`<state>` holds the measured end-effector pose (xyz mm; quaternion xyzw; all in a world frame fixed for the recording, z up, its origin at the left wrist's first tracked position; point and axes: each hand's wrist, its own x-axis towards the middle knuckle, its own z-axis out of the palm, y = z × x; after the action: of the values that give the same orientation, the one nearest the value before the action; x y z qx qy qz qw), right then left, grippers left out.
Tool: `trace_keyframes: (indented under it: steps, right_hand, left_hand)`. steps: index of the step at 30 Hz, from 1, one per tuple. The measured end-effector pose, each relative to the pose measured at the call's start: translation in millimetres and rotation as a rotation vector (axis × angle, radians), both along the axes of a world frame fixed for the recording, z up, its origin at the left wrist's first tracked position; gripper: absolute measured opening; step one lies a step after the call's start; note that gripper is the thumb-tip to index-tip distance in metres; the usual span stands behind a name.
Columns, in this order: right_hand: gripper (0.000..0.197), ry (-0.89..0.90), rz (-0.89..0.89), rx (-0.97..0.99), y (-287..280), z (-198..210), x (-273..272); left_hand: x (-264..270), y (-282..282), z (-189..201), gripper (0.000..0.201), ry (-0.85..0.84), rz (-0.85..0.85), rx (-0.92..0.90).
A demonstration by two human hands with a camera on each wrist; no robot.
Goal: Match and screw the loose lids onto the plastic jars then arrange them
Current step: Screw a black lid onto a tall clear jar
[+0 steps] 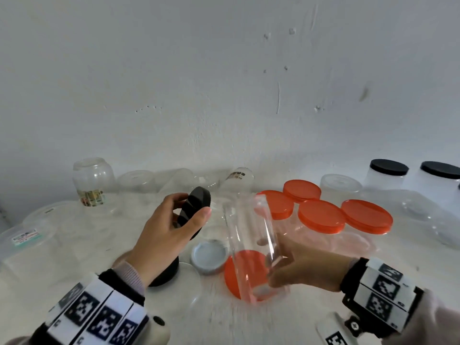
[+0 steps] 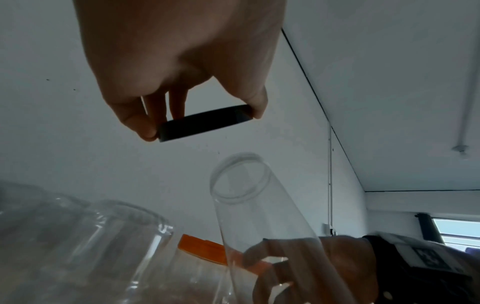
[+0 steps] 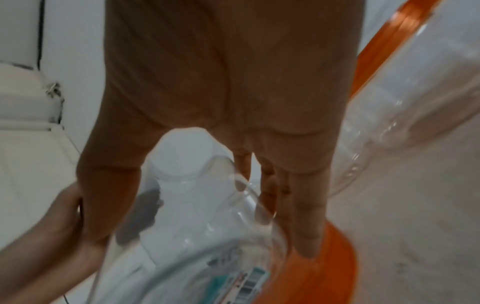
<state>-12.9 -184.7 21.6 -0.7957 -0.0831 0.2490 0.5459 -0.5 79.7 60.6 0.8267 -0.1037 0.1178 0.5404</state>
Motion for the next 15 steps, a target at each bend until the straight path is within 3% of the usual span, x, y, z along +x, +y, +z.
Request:
trace_keyframes:
  steps: [8,12,15]
  right_hand:
    - [0.085,-0.059,0.03,-0.251,-42,-17,-10]
    - [0.088,-0.094,0.014,-0.301,-51,-24,-11]
    - [0.102,-0.13,-0.003,-0.352,-54,-31,-10]
  left_hand:
    - [-8,-53,8,0.07,-0.028,-0.145,0.078]
    - [-14,-83,12,0.052,-0.044,-0.214,0.17]
    - [-15,-102,11,0.07,-0.062,-0.251,0.227]
